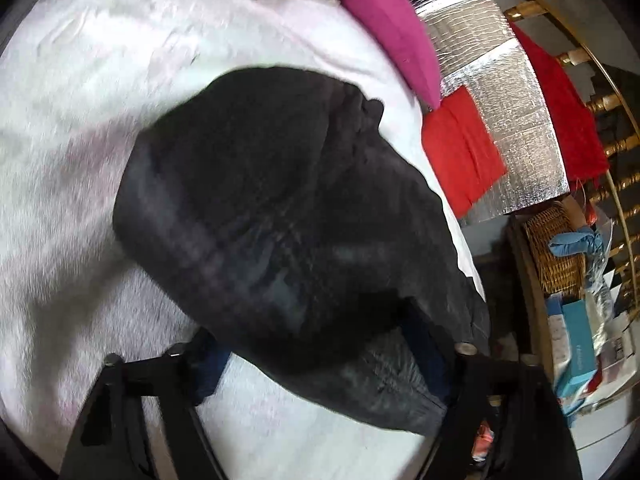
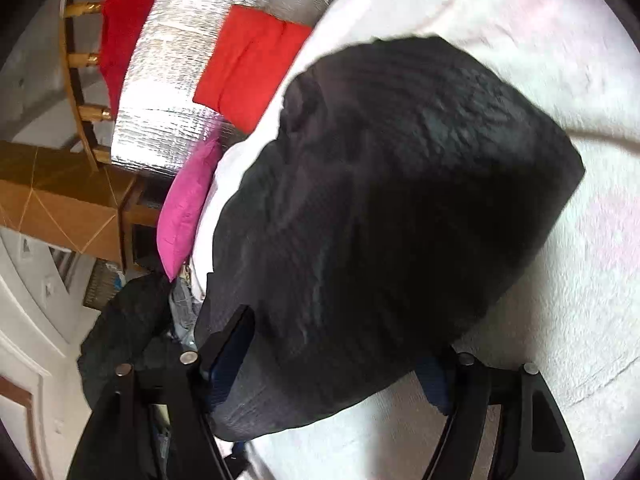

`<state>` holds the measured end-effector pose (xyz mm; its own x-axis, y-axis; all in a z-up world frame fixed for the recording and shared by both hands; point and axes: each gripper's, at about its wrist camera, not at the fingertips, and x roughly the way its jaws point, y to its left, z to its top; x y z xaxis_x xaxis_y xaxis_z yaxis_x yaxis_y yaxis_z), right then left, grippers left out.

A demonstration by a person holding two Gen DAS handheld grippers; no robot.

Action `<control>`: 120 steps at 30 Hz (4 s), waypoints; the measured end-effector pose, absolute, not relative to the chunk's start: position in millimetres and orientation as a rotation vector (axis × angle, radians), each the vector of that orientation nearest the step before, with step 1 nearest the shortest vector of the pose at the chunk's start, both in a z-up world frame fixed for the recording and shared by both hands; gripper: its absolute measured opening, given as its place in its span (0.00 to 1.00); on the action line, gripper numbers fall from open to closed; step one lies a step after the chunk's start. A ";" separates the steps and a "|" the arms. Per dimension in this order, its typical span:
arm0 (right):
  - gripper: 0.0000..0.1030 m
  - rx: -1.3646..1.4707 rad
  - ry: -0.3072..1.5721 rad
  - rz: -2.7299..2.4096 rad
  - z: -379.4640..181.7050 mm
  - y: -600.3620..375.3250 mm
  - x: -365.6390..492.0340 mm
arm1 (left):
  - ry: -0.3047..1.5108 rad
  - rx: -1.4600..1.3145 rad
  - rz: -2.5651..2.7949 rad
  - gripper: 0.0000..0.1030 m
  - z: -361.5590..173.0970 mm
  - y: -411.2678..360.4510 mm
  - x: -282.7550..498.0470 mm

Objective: Fold large clothes

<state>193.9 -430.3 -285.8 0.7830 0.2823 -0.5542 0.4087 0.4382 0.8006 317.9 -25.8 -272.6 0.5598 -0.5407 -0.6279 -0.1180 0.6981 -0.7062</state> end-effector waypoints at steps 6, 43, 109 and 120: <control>0.42 0.859 0.670 -0.208 -252.8 -411.1 187.1 | 0.908 -0.656 -0.285 0.46 -269.3 -36.6 314.9; 0.76 1.016 0.776 -0.005 -263.5 -448.6 125.0 | 1.018 -0.452 -0.262 0.84 -265.1 -38.9 265.6; 0.34 0.953 0.629 -0.288 -236.8 -488.4 186.4 | 0.771 -0.193 0.022 0.65 -228.2 11.5 293.1; 0.38 1.017 0.738 -0.290 -257.7 -500.1 192.5 | 0.766 -0.159 0.035 0.65 -229.8 9.5 297.1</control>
<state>192.5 -500.1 -257.7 0.7272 0.1102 -0.6775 0.5417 0.5142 0.6650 297.1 9.5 -229.8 0.7210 -0.0261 -0.6925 -0.0897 0.9874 -0.1305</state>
